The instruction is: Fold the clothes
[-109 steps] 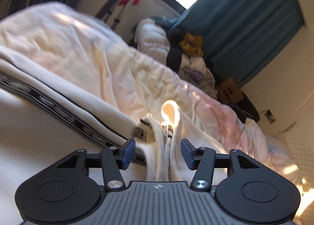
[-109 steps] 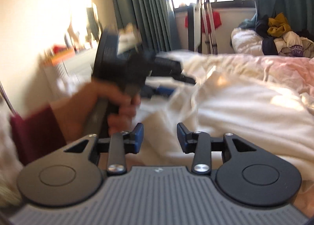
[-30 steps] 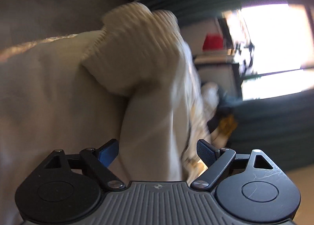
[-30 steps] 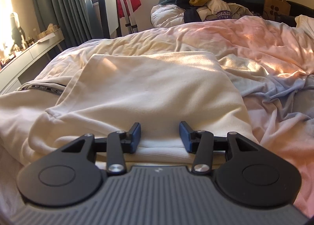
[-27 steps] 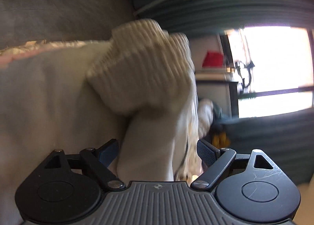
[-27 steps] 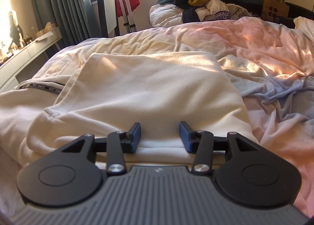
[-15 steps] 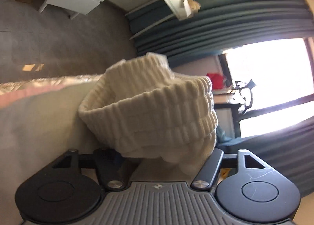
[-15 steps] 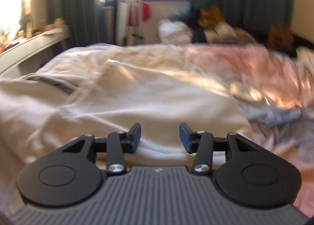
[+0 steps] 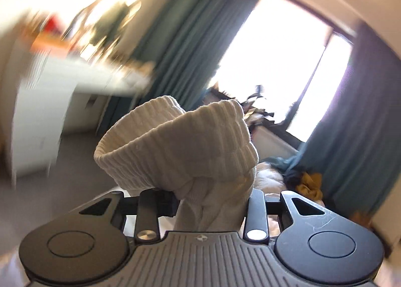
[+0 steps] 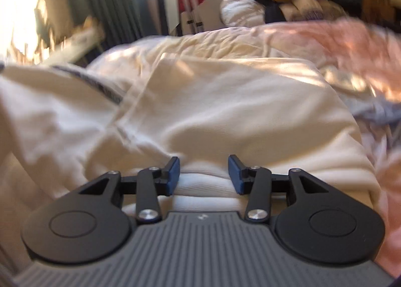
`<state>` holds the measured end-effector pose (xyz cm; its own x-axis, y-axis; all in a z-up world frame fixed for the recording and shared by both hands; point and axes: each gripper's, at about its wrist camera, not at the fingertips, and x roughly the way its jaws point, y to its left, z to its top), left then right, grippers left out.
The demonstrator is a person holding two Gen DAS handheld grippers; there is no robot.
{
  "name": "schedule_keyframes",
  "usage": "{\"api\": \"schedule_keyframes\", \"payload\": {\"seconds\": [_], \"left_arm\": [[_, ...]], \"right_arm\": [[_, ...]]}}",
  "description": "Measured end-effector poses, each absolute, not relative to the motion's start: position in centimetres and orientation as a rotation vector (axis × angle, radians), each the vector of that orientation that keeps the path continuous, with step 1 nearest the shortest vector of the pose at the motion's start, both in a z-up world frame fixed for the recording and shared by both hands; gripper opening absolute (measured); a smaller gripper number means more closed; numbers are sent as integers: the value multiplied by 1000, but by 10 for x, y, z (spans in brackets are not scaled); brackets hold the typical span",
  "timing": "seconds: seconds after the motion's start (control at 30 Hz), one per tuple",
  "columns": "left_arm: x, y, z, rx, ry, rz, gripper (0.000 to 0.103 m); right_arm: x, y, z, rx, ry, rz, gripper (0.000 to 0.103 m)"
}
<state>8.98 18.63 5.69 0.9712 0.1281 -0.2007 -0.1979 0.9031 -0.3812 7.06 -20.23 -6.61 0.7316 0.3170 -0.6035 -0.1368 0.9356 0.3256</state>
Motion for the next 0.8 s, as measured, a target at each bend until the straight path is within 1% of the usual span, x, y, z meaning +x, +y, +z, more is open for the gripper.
{"api": "schedule_keyframes", "payload": {"seconds": [0.13,0.23,0.33,0.47,0.57,0.63,0.7,0.8], "left_arm": [[98,95,88,-213,112,92,37],[115,23,98,-111,80,69,37],[129,-47,94,-45,84,10,37],[145,-135,61,81,127,-100,36],[151,-195,22,213,180,-195,36],[154,-226,-7,292,243,-255,33],[155,-247,-34,361,326,-324,33],[155,-247,-66,474,367,-388,33]], "right_arm": [[58,-242,-42,412,645,233,46],[55,-280,-37,500,619,173,47],[51,-320,-33,597,589,112,47],[46,-373,-30,724,538,33,47],[41,-403,-33,806,502,29,47],[41,-418,-36,856,488,49,47],[44,-430,-44,923,488,67,47],[54,-443,-61,1037,520,109,47]]}}
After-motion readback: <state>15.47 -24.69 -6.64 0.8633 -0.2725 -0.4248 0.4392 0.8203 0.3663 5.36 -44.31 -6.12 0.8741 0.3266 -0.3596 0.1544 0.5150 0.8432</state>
